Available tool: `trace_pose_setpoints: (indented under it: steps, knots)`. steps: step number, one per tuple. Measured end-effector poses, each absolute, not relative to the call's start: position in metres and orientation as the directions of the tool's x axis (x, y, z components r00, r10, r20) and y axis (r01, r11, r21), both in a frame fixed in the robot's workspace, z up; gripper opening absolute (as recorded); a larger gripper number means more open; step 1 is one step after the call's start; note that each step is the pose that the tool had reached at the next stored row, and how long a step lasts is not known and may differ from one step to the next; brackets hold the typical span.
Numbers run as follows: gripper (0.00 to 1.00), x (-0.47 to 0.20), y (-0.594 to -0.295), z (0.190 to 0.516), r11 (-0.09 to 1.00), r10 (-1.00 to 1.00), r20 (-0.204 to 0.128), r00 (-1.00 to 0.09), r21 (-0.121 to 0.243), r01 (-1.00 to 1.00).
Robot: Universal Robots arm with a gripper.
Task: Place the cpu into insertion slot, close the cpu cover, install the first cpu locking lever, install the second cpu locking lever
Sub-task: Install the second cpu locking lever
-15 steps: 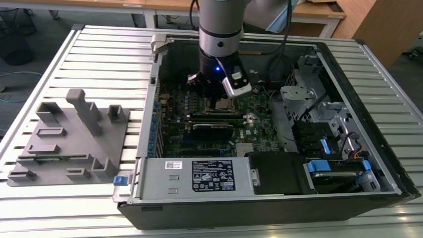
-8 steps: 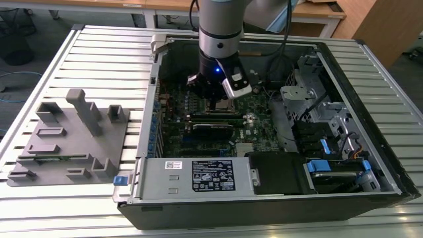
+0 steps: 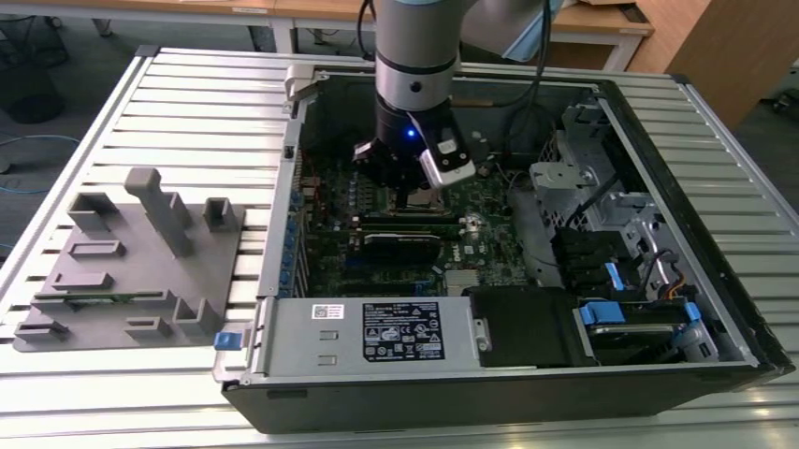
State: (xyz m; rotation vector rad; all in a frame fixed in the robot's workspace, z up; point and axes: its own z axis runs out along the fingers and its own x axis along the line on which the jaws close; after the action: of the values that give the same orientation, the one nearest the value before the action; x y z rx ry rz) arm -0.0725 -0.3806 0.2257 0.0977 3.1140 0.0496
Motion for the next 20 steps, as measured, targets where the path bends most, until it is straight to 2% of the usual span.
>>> trace_pose_setpoints:
  steps: [20]
  knots:
    - [0.11, -0.075, -0.386, 0.213, 0.997, 0.065, -0.025, -0.998, 0.033, 0.064]
